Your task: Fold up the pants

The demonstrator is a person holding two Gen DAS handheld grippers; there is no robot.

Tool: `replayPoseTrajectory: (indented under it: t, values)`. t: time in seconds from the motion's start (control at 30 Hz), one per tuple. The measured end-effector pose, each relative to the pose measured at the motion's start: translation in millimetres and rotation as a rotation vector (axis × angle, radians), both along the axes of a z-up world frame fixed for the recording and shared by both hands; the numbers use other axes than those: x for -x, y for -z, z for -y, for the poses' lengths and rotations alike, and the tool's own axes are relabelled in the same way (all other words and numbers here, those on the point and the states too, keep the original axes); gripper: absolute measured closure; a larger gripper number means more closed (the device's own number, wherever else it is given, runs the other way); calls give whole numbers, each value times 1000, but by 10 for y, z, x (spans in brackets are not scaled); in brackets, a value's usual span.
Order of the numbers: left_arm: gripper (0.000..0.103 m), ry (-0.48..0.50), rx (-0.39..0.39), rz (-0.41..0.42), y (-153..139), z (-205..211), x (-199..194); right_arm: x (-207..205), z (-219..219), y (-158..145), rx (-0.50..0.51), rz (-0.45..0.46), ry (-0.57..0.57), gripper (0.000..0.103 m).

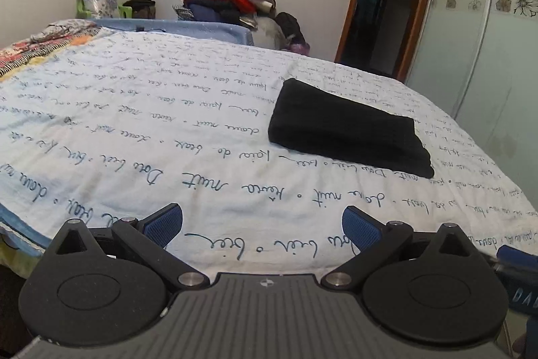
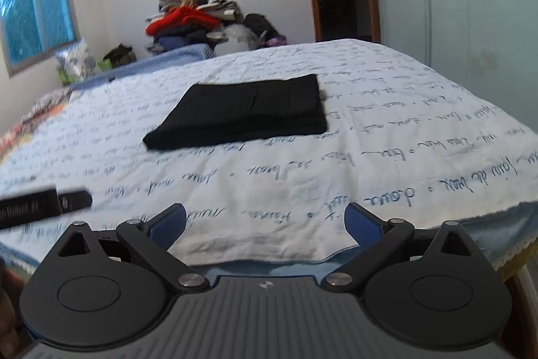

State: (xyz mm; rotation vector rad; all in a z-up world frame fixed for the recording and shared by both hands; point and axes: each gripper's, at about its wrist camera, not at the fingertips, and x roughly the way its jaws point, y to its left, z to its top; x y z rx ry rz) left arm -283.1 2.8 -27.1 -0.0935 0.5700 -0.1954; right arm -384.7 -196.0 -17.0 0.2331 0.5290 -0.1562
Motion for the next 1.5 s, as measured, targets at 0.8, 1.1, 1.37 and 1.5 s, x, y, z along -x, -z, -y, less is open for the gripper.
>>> replayPoseTrajectory:
  t: [0.8, 1.1, 1.37, 1.5]
  values:
    - [1, 64, -105, 96, -203, 178, 107, -48, -32, -34, 47, -9, -25, 2]
    - [1, 109, -122, 120, -307, 264, 168, -43, 5, -49, 62, -18, 9, 2]
    - [1, 154, -115, 55, -322, 352, 155, -79, -58, -72, 108, -23, -21, 2]
    - [1, 145, -101, 40, -304, 328, 140, -77, -5, -48, 75, -31, -8, 2]
